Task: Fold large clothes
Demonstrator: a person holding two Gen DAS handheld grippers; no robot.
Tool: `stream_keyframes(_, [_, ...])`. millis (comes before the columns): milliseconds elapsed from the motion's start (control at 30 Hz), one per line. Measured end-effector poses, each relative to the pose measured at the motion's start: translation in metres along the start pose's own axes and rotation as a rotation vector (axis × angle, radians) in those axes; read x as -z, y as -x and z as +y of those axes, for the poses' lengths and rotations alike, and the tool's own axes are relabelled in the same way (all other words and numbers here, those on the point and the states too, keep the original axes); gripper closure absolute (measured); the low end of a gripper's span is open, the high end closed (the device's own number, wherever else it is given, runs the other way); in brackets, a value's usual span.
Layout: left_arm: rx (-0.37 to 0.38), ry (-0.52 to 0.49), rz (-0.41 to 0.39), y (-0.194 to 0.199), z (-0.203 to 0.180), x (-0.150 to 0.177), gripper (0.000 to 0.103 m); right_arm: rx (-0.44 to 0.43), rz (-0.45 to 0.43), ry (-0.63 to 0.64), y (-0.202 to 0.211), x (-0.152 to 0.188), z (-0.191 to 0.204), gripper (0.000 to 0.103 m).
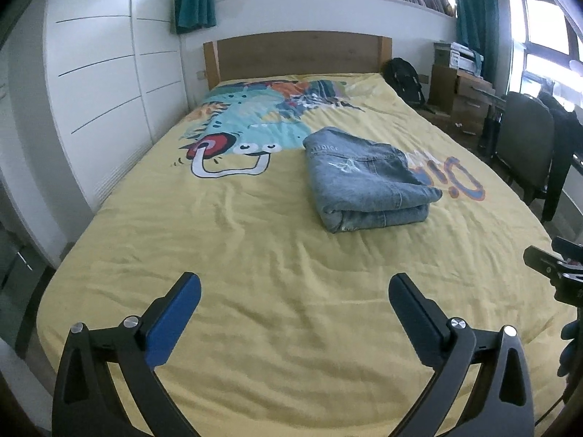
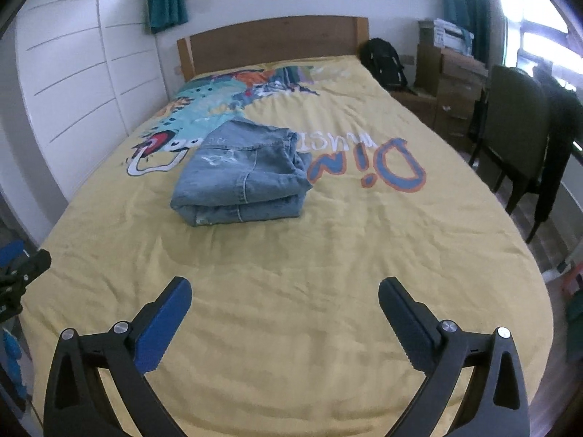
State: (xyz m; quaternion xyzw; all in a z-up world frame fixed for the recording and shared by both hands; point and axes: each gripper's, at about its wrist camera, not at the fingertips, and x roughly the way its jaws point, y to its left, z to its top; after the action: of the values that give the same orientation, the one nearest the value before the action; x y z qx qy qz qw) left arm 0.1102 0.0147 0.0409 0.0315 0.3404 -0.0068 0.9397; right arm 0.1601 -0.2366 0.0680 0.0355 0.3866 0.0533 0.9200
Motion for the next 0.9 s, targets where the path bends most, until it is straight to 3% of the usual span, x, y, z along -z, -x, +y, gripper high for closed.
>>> stream_keyframes(367, [-0.069,0.043,-0.035,0.027,0.002,0.019,0.001,0.016,-0.034,0.001,0.023,0.021,0.005,0.001])
stream_keyframes(900, [-0.072,0.063,-0.002,0.021,0.005,0.035,0.001,0.023,-0.024,-0.033,0.019,0.037,-0.009,0.001])
